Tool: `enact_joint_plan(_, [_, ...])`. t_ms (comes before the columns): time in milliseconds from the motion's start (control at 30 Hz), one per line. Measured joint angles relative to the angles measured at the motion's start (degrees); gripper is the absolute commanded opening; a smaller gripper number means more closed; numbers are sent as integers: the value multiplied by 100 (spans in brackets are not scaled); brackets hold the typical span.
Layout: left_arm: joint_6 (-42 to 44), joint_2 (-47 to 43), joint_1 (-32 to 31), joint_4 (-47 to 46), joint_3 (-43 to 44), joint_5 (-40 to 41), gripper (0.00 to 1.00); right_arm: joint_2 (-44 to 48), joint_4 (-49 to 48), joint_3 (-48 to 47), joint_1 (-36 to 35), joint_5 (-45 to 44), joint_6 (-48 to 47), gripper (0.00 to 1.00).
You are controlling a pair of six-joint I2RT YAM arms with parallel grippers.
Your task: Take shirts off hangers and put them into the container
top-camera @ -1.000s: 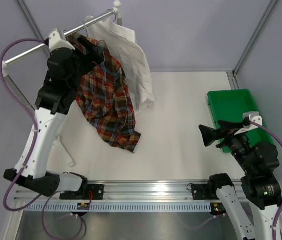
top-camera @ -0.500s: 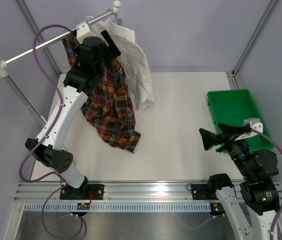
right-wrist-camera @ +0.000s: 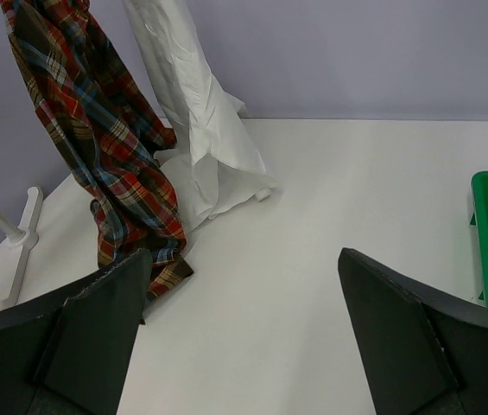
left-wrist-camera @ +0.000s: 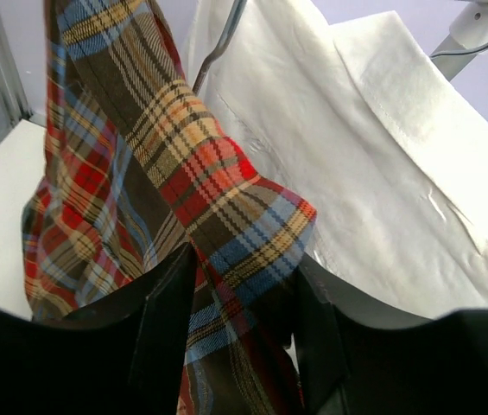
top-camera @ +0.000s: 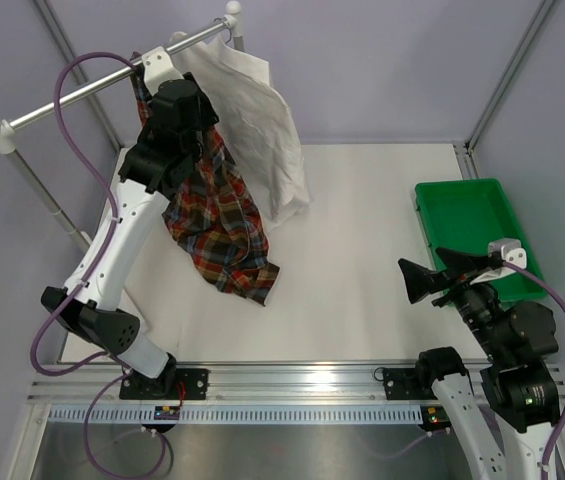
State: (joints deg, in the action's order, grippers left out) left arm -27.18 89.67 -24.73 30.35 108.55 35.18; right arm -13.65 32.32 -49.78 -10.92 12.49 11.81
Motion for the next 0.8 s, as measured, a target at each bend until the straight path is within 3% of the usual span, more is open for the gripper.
enact_joint_plan(167, [85,-140,0,57,-33,24,41,63,-2,2,-22,-17,2,99])
enact_joint_plan(500, [260,-297,0,304,-33,144,20,109,2,31,-35,-103,0,99])
enact_joint_plan(633, [363,-382,0,455,-33,168,7,164,2,33,-35,-103,0,99])
enact_joint_plan(667, [391,-409,0,485,-33,168,0,170,0,33,-35,-103,0,100])
enact_joint_plan(800, [527,-522,0,680,-11,166,0,203,0,55,-35,-105,0,100])
